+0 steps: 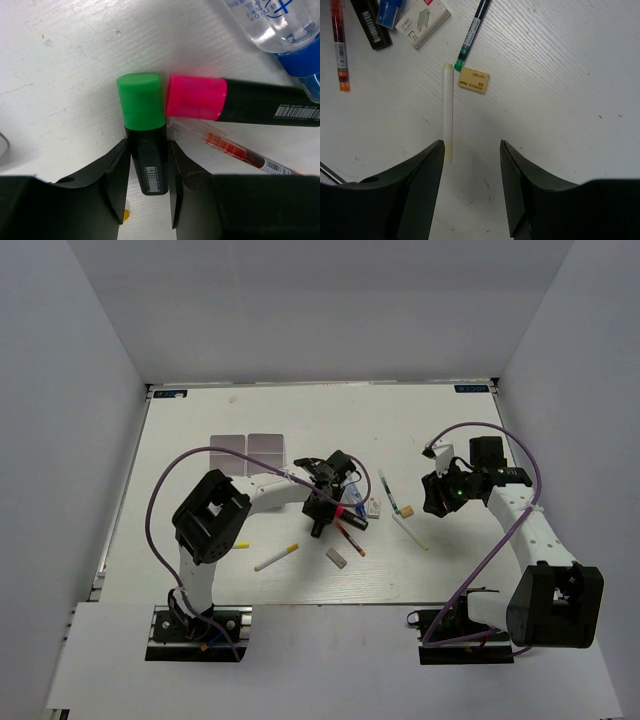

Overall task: Sort the stationery into containers
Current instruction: Pick up the pen from the center of the board.

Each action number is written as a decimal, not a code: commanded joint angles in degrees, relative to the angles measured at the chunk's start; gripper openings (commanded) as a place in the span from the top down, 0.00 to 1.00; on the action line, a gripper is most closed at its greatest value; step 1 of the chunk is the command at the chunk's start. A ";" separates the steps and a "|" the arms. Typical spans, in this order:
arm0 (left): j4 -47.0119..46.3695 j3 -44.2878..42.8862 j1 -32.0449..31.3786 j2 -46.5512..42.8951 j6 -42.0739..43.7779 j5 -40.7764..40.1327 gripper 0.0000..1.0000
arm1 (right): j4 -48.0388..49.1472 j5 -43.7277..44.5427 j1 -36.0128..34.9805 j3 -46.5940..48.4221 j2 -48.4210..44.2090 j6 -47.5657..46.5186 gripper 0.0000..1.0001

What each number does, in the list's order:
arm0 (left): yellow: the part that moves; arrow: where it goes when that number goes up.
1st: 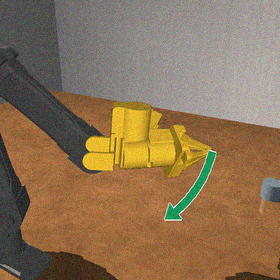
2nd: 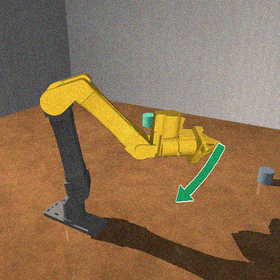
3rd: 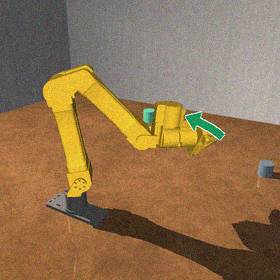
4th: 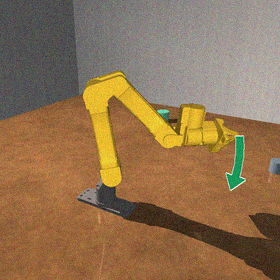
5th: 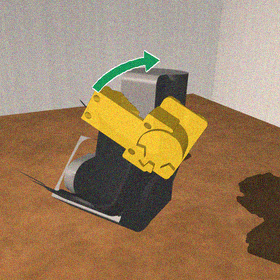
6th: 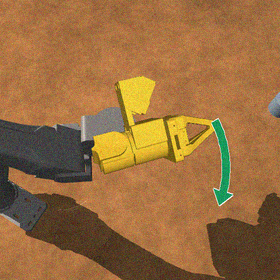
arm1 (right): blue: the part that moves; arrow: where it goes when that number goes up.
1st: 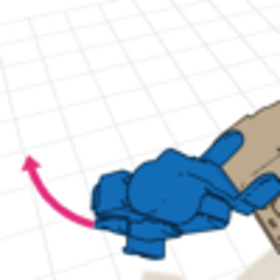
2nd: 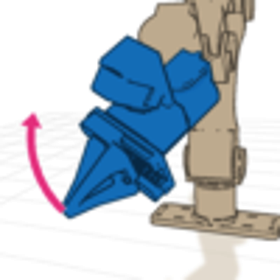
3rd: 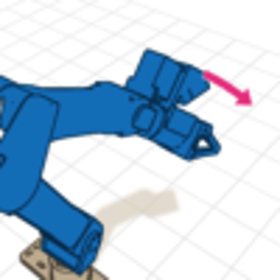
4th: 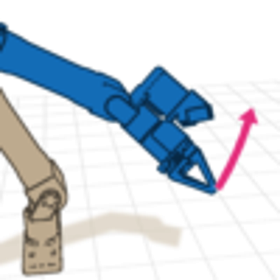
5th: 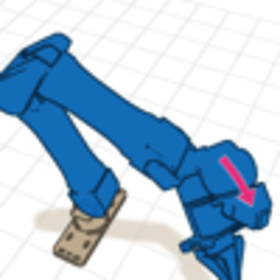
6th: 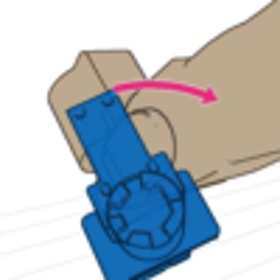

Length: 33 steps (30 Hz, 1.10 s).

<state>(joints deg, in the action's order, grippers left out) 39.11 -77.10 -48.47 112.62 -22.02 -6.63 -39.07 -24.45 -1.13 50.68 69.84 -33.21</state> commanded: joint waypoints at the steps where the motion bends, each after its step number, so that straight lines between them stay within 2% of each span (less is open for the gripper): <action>1: 6.94 2.39 -0.40 4.89 -1.53 5.93 0.69 | 0.31 -1.39 0.25 -0.58 -1.46 0.34 0.46; 2: 6.16 2.39 -0.40 4.11 -1.53 5.93 0.78 | 0.31 -1.31 0.33 -0.58 -1.55 0.43 0.46; 7: 3.44 0.03 -0.40 -2.64 -1.53 3.91 0.93 | 0.31 -1.39 0.25 -1.37 -2.17 0.43 0.46; 11: -4.10 0.19 0.83 -12.03 -0.39 3.21 0.95 | 0.40 -1.74 0.16 -1.63 -2.43 0.43 0.46; 14: -11.47 2.74 1.45 -17.94 1.44 -1.43 0.99 | 0.05 -2.62 0.25 -1.54 -2.17 -0.01 0.46; 16: -14.32 5.20 3.19 -22.61 1.45 -3.11 0.99 | -0.39 -4.46 0.16 -1.54 -2.17 -0.97 0.50; 18: -14.94 5.21 4.78 -24.19 0.58 -5.22 0.99 | -1.27 -5.95 0.16 -1.37 -1.47 -1.68 0.61; 19: -14.94 5.21 6.35 -24.81 -0.03 -7.32 1.00 | -1.45 -6.92 0.16 -1.37 -1.55 -2.03 0.68; 20: -14.94 5.21 6.98 -25.77 -0.56 -8.30 1.00 | -1.62 -7.28 -0.02 -1.19 -1.38 -2.47 0.81; 22: -15.55 5.21 8.55 -27.96 -2.41 -11.80 1.00 | -1.80 -8.33 0.16 -0.93 -1.20 -2.82 0.93; 26: -16.70 5.21 10.41 -30.00 -6.36 -21.99 1.00 | -1.54 -8.78 0.07 -0.67 -0.94 -3.09 0.95; 27: -15.31 5.21 11.11 -30.78 -9.41 -27.67 1.00 | -1.36 -8.86 -0.02 -0.49 -0.76 -3.17 0.95; 30: -12.06 4.07 12.95 -32.10 -15.57 -36.83 1.00 | -1.27 -9.04 -0.02 -0.32 -0.50 -3.26 0.95; 33: -5.20 1.61 14.88 -32.11 -23.31 -43.00 1.00 | -1.10 -9.39 -0.02 -0.49 -0.32 -3.35 0.94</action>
<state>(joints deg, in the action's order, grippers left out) 28.03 -72.73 -35.51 83.74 -36.42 -37.52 -40.23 -31.86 -1.15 49.58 69.23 -35.59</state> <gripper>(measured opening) 0.424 0.062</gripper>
